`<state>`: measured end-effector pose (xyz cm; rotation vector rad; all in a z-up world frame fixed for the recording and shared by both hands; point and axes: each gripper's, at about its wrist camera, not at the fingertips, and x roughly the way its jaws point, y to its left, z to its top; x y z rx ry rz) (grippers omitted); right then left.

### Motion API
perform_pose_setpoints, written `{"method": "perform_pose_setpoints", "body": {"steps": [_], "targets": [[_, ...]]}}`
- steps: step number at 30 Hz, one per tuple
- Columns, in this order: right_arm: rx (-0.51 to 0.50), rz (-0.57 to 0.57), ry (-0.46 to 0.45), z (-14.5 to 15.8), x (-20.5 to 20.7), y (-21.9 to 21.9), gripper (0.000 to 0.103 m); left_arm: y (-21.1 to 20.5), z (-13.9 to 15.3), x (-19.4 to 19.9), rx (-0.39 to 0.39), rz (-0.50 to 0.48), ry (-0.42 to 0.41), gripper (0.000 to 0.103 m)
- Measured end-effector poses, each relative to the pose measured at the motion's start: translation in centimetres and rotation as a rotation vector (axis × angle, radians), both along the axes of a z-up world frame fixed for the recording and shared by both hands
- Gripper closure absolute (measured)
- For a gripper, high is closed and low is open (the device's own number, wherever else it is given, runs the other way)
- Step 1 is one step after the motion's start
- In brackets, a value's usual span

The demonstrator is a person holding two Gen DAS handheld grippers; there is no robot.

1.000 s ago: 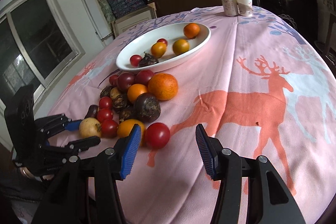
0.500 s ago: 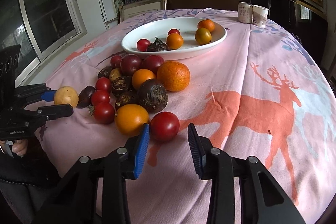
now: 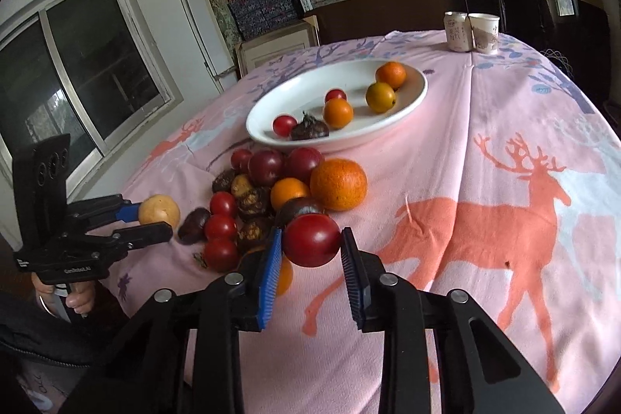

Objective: Organize fruits
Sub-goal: 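Grasp a pale yellow fruit with the left gripper while the right grasps a red tomato, then place both fruits on the white plate and open both grippers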

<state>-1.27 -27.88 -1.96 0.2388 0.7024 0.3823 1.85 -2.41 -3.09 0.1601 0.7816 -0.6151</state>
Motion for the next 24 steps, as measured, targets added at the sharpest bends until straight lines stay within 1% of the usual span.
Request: {"method": "perform_pose_setpoints", "body": {"steps": [2, 4, 7, 8, 10, 12, 15, 16, 17, 18, 19, 20, 21, 22, 24], "targets": [[0.024, -0.013, -0.007, 1.1, 1.1, -0.8, 0.072, -0.4, 0.6, 1.3, 0.000, -0.010, -0.002, 0.061], [0.039, -0.032, 0.003, 1.9, 3.1, -1.6, 0.072, -1.1, 1.3, 3.0, 0.012, -0.006, -0.036, 0.061], [0.073, -0.049, 0.025, 2.7, 6.6, -2.2, 0.072, -2.1, 2.5, 6.6, -0.004, 0.001, -0.028, 0.061], [0.077, -0.050, 0.032, 2.8, 7.8, -2.1, 0.072, -2.5, 2.8, 7.9, -0.004, 0.007, -0.038, 0.061], [0.070, -0.062, 0.042, 2.8, 10.2, -1.8, 0.072, -3.4, 2.9, 10.6, 0.022, 0.028, -0.057, 0.061], [0.067, -0.067, 0.063, 2.5, 12.3, -1.5, 0.072, -4.0, 2.6, 13.5, 0.039, 0.056, -0.043, 0.061], [0.064, -0.085, 0.077, 2.0, 14.6, -1.2, 0.071, -4.2, 1.9, 17.3, 0.041, 0.086, -0.005, 0.061], [0.059, -0.087, 0.075, 1.9, 15.1, -1.1, 0.069, -4.4, 1.6, 18.2, 0.042, 0.088, 0.009, 0.061], [0.050, -0.090, 0.078, 1.9, 15.4, -1.0, 0.053, -4.4, 1.2, 18.9, 0.046, 0.096, 0.020, 0.061], [0.045, -0.099, 0.065, 2.0, 15.3, -1.1, 0.046, -4.4, 1.0, 19.4, 0.047, 0.109, 0.030, 0.059], [0.043, -0.108, 0.047, 2.2, 14.9, -1.1, 0.044, -4.1, 0.9, 19.5, 0.037, 0.116, 0.038, 0.056], [0.039, -0.108, 0.039, 2.4, 14.6, -1.2, 0.044, -3.7, 0.9, 19.2, 0.016, 0.117, 0.036, 0.048], [0.035, -0.106, 0.036, 2.5, 14.1, -1.2, 0.044, -3.3, 1.1, 18.8, 0.007, 0.122, 0.026, 0.042], [0.031, -0.106, 0.033, 2.6, 13.4, -1.3, 0.044, -3.0, 1.4, 18.1, 0.006, 0.125, 0.011, 0.039], [0.014, -0.107, 0.034, 2.5, 11.9, -1.3, 0.044, -2.1, 2.1, 16.1, -0.005, 0.111, -0.008, 0.037]]}}
